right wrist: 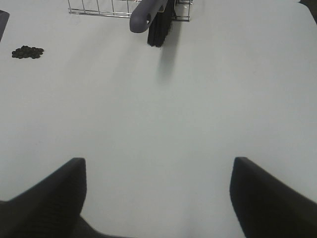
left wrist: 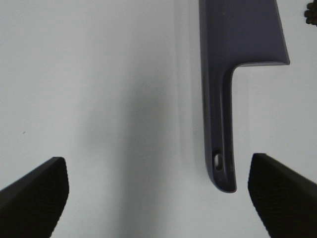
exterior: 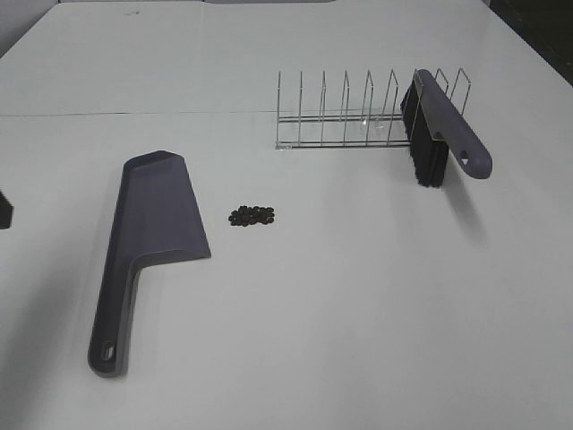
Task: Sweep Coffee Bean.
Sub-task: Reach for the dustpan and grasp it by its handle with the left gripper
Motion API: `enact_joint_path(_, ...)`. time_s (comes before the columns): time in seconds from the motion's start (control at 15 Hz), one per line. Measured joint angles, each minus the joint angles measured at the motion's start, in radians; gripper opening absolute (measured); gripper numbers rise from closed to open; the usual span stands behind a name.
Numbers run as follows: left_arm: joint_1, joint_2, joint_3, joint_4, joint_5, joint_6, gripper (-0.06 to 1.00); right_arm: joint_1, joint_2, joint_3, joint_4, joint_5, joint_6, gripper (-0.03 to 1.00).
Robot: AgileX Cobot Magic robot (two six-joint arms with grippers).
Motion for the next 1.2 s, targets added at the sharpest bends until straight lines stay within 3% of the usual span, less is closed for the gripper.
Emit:
enact_joint_path(0.07, -0.016, 0.028, -0.013, 0.0, -0.008, -0.004, 0.89, 0.0, 0.0, 0.0, 0.0, 0.0, 0.0, 0.75)
enact_joint_path(0.13, -0.093, 0.151, -0.062, -0.005, -0.055, -0.043, 0.89, 0.0, 0.0, 0.0, 0.0, 0.0, 0.0, 0.75)
enact_joint_path(0.2, -0.122, 0.215, -0.075, -0.005, -0.074, -0.073, 0.89, 0.0, 0.0, 0.0, 0.0, 0.0, 0.0, 0.75)
enact_joint_path(0.6, -0.253, 0.495, -0.105, -0.005, -0.19, -0.153, 0.89, 0.0, 0.0, 0.0, 0.0, 0.0, 0.0, 0.75)
enact_joint_path(0.93, -0.267, 0.669, -0.199, -0.006, -0.203, -0.157, 0.88, 0.0, 0.0, 0.0, 0.0, 0.0, 0.0, 0.75)
enact_joint_path(1.2, -0.267, 0.741, -0.251, 0.0, -0.199, -0.158, 0.73, 0.0, 0.0, 0.0, 0.0, 0.0, 0.0, 0.75)
